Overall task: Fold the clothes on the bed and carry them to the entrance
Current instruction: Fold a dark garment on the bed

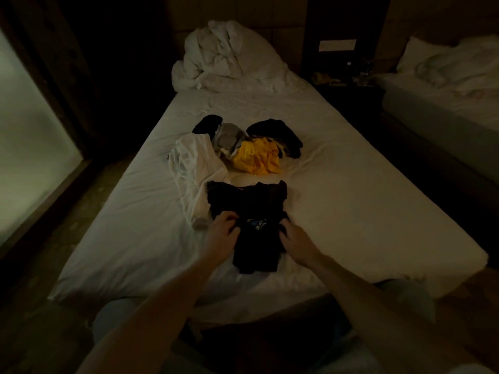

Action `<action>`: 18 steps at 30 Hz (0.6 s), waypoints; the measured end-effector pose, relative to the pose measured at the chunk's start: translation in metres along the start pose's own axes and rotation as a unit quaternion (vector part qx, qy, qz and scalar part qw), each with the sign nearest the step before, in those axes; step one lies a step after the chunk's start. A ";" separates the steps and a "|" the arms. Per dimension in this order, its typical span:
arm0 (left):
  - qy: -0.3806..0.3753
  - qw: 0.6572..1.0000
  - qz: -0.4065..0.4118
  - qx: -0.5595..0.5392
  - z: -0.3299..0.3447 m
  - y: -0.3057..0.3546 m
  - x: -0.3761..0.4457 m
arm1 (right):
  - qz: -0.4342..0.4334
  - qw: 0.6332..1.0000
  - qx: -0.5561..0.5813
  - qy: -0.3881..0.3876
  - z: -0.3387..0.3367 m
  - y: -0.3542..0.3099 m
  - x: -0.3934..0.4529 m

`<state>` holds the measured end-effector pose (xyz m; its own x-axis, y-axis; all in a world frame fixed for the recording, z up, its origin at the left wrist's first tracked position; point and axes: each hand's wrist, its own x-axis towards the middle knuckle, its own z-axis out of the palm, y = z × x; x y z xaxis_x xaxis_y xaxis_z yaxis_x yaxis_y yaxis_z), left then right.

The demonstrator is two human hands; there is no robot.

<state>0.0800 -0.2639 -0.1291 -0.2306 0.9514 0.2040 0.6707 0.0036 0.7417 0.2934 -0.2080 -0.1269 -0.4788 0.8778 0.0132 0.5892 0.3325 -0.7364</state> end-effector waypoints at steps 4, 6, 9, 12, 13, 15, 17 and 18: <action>0.029 0.925 -0.208 -0.315 -0.005 0.000 0.031 | 0.105 0.979 0.163 0.062 -0.008 -0.022 0.036; 0.016 0.893 -0.222 -0.390 -0.008 -0.009 0.034 | 0.147 0.961 0.213 0.100 -0.015 -0.021 0.047; -0.050 0.847 -0.231 -0.477 -0.020 -0.014 0.040 | 0.191 0.935 0.259 0.148 -0.028 -0.018 0.064; -0.090 0.827 -0.320 -0.453 -0.033 -0.022 0.052 | 0.230 0.920 0.282 0.144 -0.028 -0.014 0.089; -0.107 0.815 -0.349 -0.450 -0.037 -0.022 0.058 | 0.239 0.917 0.290 0.131 -0.027 -0.013 0.099; -0.152 0.795 -0.375 -0.452 -0.042 -0.014 0.068 | 0.257 0.908 0.315 0.103 -0.024 -0.013 0.117; -0.178 0.799 -0.374 -0.436 -0.047 0.000 0.074 | 0.268 0.895 0.349 0.077 -0.024 -0.014 0.130; -0.195 0.808 -0.366 -0.419 -0.048 0.003 0.078 | 0.268 0.890 0.363 0.061 -0.025 -0.015 0.136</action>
<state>0.0300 -0.2046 -0.0805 0.0010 0.8142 -0.5805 -0.2949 0.5549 0.7779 0.2358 -0.0855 -0.0976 -0.1560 0.8888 -0.4309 0.1140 -0.4171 -0.9017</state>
